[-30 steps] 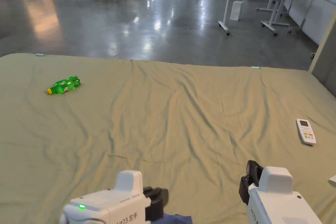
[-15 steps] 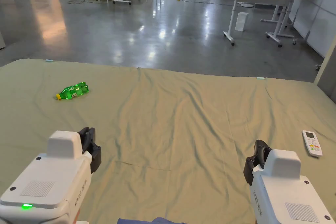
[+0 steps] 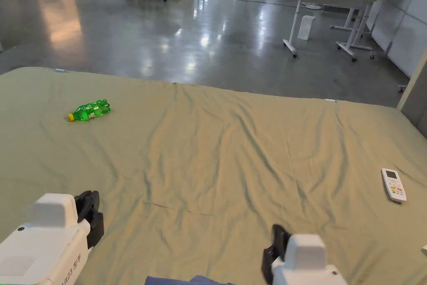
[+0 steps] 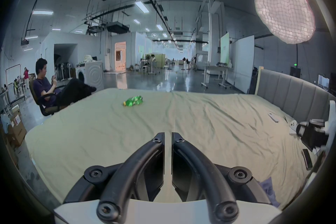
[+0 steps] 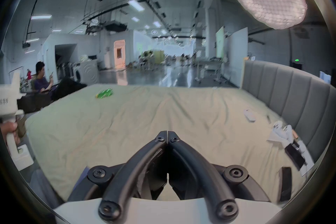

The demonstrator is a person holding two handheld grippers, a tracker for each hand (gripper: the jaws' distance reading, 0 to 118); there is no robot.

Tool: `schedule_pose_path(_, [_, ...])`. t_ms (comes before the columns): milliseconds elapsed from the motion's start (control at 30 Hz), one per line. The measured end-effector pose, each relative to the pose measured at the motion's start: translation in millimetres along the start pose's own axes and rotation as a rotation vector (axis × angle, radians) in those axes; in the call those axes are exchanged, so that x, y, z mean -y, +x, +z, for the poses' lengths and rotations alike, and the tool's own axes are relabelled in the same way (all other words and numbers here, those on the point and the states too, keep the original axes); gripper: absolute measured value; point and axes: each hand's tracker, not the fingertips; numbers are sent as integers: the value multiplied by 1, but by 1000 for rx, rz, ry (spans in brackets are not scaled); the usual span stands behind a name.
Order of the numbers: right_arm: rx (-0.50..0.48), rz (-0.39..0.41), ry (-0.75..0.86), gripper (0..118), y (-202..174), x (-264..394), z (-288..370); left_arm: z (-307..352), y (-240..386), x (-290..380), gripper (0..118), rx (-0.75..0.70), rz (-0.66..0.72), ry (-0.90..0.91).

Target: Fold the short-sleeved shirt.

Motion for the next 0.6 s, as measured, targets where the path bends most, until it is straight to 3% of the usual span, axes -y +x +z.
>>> schedule_pose_path(133, [-113, 53, -115, 0, -41, 47, -2, 5, -2, 21, 7, 11, 13, -74])
schedule_pose_path(233, [-120, 96, -176, 0, -58, 78, -6, 3, -7, 38, 7, 27, 21, -124])
schedule_pose_path(367, [-41, 208, -233, 0, -67, 115, -20, 3, -11, 58, 7, 72, 54, -203])
schedule_pose_path(600, [21, 264, -164, 0, -64, 130, -23, -6, -15, 76, 9, 245, 175, -423])
